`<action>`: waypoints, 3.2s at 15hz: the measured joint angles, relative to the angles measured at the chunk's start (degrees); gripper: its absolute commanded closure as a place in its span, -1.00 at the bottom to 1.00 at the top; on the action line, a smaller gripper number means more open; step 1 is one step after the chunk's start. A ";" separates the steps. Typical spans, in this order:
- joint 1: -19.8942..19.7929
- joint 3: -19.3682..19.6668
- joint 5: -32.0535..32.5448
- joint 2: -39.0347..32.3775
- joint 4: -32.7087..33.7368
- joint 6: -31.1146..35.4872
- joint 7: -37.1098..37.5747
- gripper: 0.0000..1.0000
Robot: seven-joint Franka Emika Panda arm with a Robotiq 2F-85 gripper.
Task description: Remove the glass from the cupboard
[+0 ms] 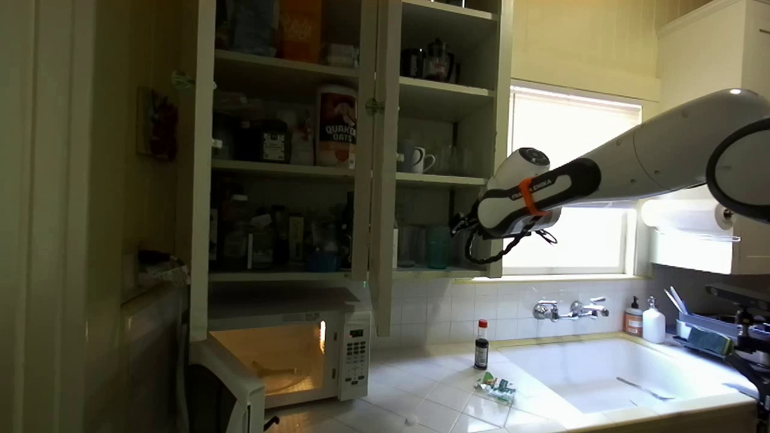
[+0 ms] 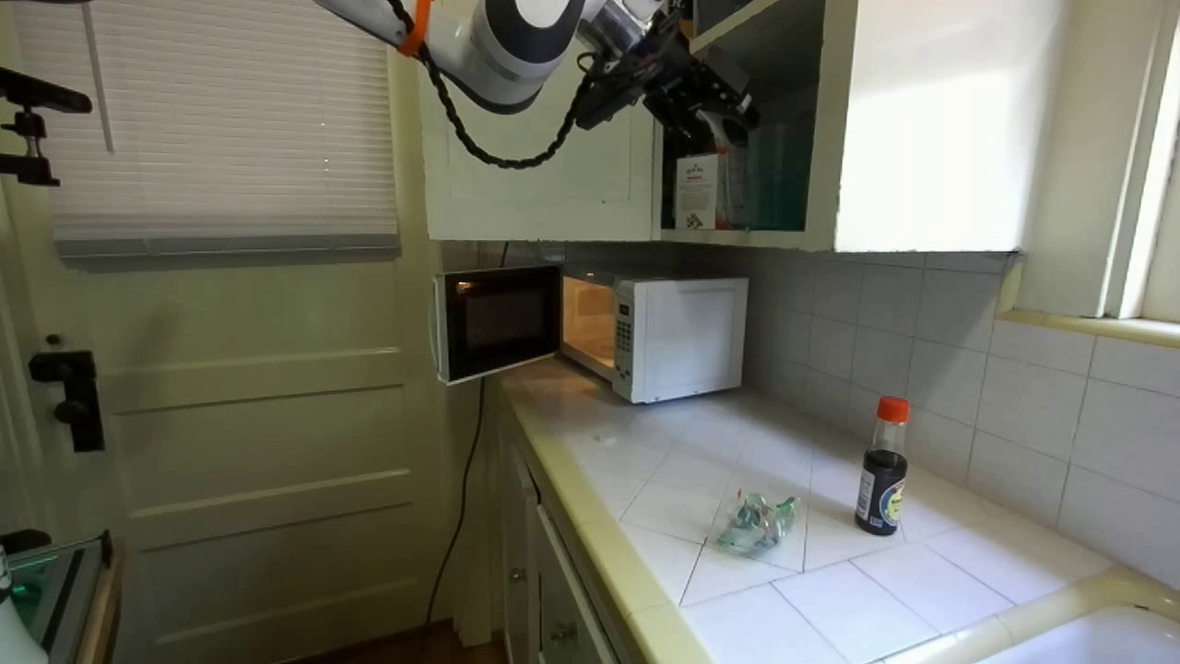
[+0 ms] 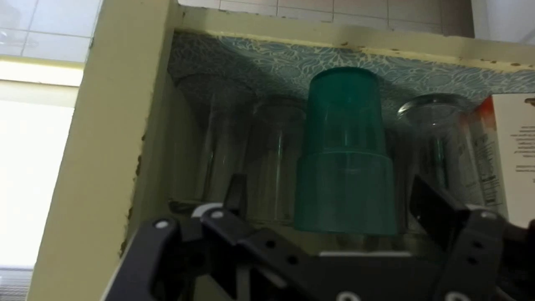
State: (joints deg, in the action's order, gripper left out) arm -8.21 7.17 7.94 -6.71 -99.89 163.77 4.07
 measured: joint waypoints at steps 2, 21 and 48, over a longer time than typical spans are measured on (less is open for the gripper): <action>0.17 0.50 2.43 -2.42 -0.23 3.87 3.95 -1.00; 8.95 12.03 14.72 -15.52 8.11 8.92 18.87 -1.00; 13.36 17.03 16.44 -22.66 15.95 9.81 21.77 -0.09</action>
State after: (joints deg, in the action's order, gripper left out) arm 5.15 24.20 24.38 -29.37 -83.93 173.58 25.84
